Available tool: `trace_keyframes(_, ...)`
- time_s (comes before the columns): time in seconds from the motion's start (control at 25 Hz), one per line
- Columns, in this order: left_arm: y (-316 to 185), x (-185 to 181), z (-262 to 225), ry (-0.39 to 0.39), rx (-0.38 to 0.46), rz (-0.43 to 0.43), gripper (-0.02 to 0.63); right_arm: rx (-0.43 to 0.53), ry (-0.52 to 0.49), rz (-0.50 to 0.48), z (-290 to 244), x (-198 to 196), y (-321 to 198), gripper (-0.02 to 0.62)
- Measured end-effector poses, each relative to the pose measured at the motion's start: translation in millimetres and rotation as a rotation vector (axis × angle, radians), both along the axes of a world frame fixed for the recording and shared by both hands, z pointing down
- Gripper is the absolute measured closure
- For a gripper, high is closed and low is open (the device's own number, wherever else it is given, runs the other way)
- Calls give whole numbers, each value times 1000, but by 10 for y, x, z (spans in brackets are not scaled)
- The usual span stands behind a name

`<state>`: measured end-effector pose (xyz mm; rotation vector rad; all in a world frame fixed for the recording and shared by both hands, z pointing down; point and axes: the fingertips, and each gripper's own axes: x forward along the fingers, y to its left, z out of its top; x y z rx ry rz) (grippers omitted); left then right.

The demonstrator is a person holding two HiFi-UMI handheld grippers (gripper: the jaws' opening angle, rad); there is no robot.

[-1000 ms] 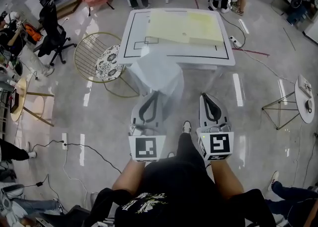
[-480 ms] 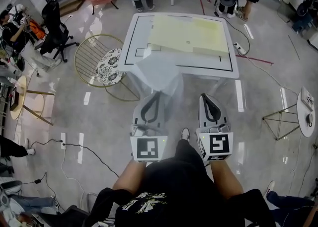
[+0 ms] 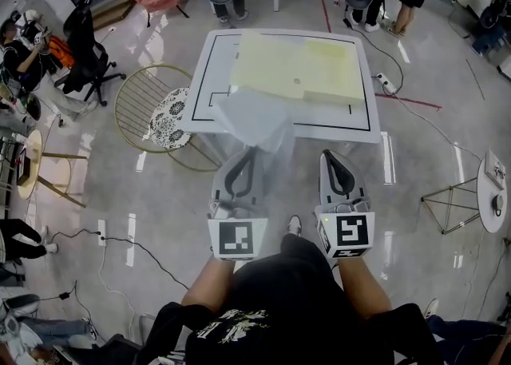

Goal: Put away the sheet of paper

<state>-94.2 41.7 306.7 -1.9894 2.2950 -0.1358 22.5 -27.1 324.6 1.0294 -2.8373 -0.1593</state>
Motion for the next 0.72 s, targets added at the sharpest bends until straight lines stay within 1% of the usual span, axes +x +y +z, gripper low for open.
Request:
trace_keyframes(0.16, -191, 11, -45, 1, 9, -2, 606, 3, 6, -4, -38, -4, -206, 598)
trace_keyframes(0.28, -314, 2, -33, 17, 8, -9, 606, 8, 15, -10, -53, -18, -327, 598)
trace_keyframes(0.4, -436, 14, -20, 16, 0, -10, 606, 5, 24, -15, -33, -26, -462, 598)
trace_keyframes(0.56, -596, -16, -13, 6, 2, -20, 606, 8, 22, -37, -40, -98, -617, 598)
trace_keyframes(0.72, -747, -58, -4, 18, 7, -37, 606, 10, 18, -57, -36, -177, -788, 598)
